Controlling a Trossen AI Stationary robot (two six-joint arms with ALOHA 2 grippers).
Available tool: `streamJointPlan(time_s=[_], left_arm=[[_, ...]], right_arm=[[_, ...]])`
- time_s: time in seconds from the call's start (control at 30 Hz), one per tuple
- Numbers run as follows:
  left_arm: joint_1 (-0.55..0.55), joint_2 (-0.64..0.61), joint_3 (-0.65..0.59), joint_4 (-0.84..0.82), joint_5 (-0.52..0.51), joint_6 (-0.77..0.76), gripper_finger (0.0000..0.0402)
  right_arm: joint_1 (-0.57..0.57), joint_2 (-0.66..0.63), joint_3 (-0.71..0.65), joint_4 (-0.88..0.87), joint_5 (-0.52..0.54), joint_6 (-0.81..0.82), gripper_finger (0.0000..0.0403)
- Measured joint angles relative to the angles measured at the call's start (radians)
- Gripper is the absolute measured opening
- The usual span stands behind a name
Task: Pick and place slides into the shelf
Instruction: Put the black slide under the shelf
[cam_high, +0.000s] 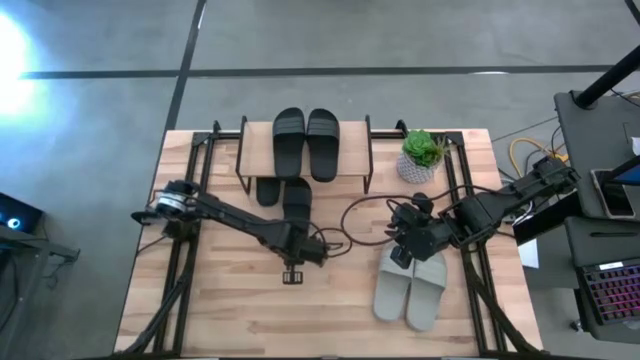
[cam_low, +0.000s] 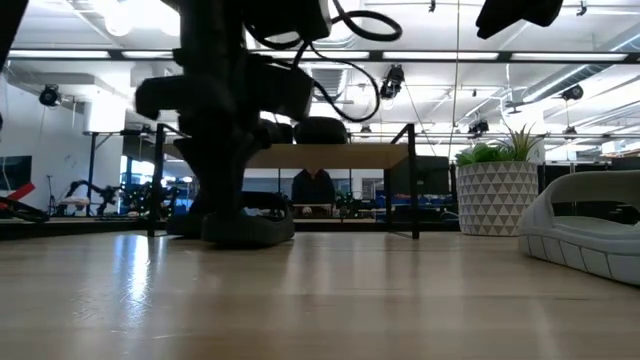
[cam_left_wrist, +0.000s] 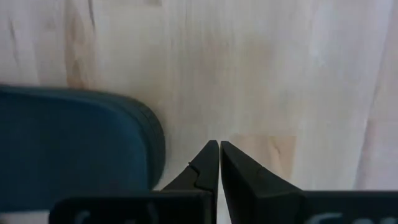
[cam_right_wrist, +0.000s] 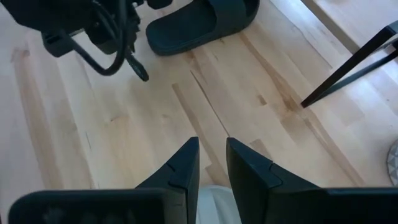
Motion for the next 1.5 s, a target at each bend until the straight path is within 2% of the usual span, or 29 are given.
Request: streamJointPlan(time_s=[0.57, 0.73, 0.87, 0.97, 1.2, 1.37, 1.5], left_arm=[[0.193, -0.001, -0.114, 0.120, -0.025, 0.119, 0.0000], [0.235, -0.001, -0.113, 0.118, -0.174, 0.128, 0.0000], [0.278, -0.002, -0.116, 0.128, -0.218, 0.131, 0.0000], [0.301, -0.002, -0.133, 0.123, -0.291, 0.111, 0.0000], [0.310, -0.002, -0.137, 0.084, -0.404, 0.031, 0.0000], [0.300, -0.006, -0.132, 0.080, -0.412, 0.015, 0.0000], [0.247, -0.042, -0.107, 0.082, -0.391, 0.012, 0.0000]], right_arm=[[0.000, 0.000, 0.000, -0.062, 0.002, -0.001, 0.0072], [0.000, 0.000, 0.000, -0.066, 0.002, -0.001, 0.0072], [0.000, 0.000, 0.000, -0.066, 0.002, -0.001, 0.0072], [0.000, 0.000, 0.000, -0.066, 0.002, 0.011, 0.0072], [0.000, 0.000, 0.000, -0.065, 0.002, 0.059, 0.0072], [0.000, 0.000, 0.000, -0.065, 0.002, 0.079, 0.0072], [0.000, 0.000, 0.000, -0.064, 0.002, 0.078, 0.0072]])
